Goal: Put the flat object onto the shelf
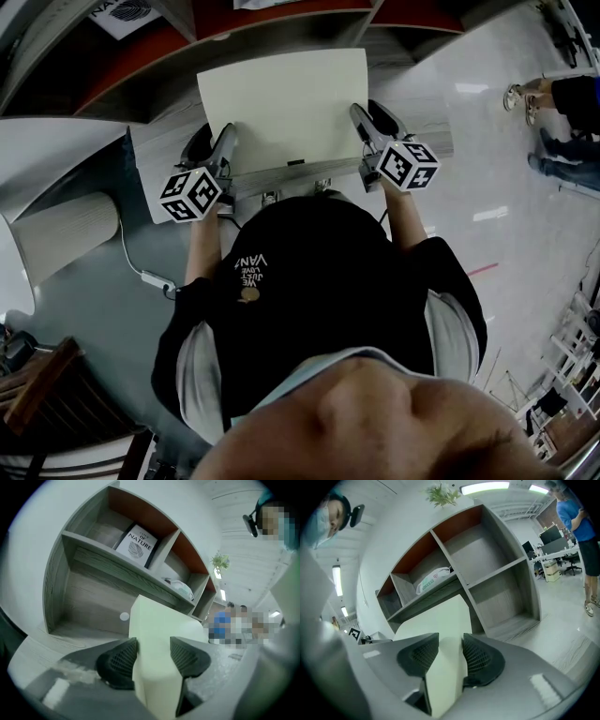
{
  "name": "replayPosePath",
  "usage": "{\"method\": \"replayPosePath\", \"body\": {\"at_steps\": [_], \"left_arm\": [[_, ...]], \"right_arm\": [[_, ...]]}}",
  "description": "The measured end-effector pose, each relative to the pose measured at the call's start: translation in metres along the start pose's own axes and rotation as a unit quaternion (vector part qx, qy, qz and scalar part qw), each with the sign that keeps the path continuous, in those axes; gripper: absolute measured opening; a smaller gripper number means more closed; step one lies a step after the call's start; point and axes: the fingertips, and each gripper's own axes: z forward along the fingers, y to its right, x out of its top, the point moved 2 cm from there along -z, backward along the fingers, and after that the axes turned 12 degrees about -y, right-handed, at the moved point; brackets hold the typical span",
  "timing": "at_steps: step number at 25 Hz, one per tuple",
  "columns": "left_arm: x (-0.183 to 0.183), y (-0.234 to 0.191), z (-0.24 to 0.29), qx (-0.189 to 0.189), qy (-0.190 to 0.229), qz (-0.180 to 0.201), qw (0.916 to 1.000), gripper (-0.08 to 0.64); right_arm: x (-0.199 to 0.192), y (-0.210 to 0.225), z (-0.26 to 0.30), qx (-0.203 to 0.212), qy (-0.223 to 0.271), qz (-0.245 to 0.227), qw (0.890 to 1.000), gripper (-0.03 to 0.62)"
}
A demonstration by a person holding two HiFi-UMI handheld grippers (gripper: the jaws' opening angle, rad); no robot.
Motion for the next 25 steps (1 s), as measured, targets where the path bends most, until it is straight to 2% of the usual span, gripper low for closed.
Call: {"method": "replayPosePath", "body": {"at_steps": [12, 25], "left_arm": [[0.033, 0.024, -0.038, -0.012, 0.069, 0.041, 0.9967, 0.207], [0.071, 0.047, -0.076, -0.029, 0.141, 0.069, 0.9872, 0.201]], "right_arm": [[0.024, -0.026, -0.027, 0.012, 0.062, -0.011, 0.998, 0.146], [0.069, -0.061, -0.059, 0.030, 0.140, -0.043, 0.989, 0.130]]}}
